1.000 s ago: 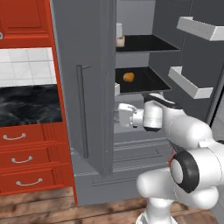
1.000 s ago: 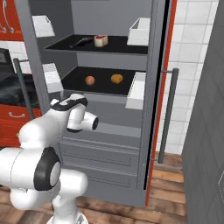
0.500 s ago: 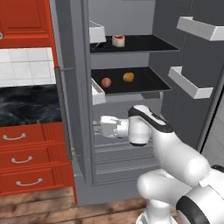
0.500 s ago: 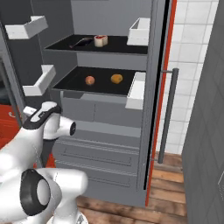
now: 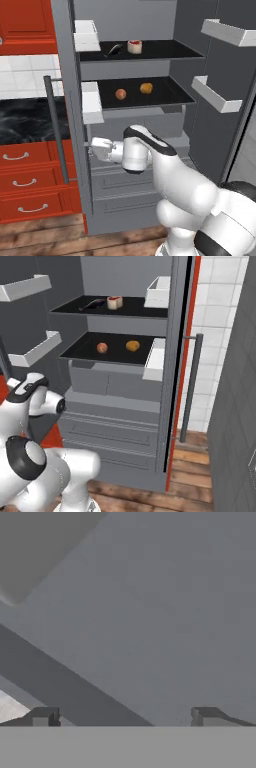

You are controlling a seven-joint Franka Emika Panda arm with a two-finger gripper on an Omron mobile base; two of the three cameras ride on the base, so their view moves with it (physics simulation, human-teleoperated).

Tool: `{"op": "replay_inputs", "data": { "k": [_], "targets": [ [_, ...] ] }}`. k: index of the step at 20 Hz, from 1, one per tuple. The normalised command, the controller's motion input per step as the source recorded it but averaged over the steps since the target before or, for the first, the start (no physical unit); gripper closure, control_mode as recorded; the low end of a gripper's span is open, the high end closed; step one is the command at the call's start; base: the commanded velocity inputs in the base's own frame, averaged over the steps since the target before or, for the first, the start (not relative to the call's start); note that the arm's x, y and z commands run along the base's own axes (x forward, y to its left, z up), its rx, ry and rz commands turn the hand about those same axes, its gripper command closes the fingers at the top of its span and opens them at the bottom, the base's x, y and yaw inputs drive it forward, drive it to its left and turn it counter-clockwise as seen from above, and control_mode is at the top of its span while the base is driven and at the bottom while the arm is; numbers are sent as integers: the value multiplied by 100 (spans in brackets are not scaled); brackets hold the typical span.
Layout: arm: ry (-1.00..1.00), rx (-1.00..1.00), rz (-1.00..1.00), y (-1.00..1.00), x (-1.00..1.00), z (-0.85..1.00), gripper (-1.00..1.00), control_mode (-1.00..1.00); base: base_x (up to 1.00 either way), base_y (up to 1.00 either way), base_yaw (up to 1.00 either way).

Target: Gather the onion and potato from the fridge and place them on a tray on the dining counter. Then gather the steak and fish from the fridge and place them on the other tray.

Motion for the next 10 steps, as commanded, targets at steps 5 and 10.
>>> {"op": "replay_inputs", "data": {
  "k": [5,10],
  "targets": [
    [0,0,0,64,56,-9,-100,-100,0,0,0],
    [0,0,0,42,-6,-3,-100,-100,0,0,0]
  ]
}}
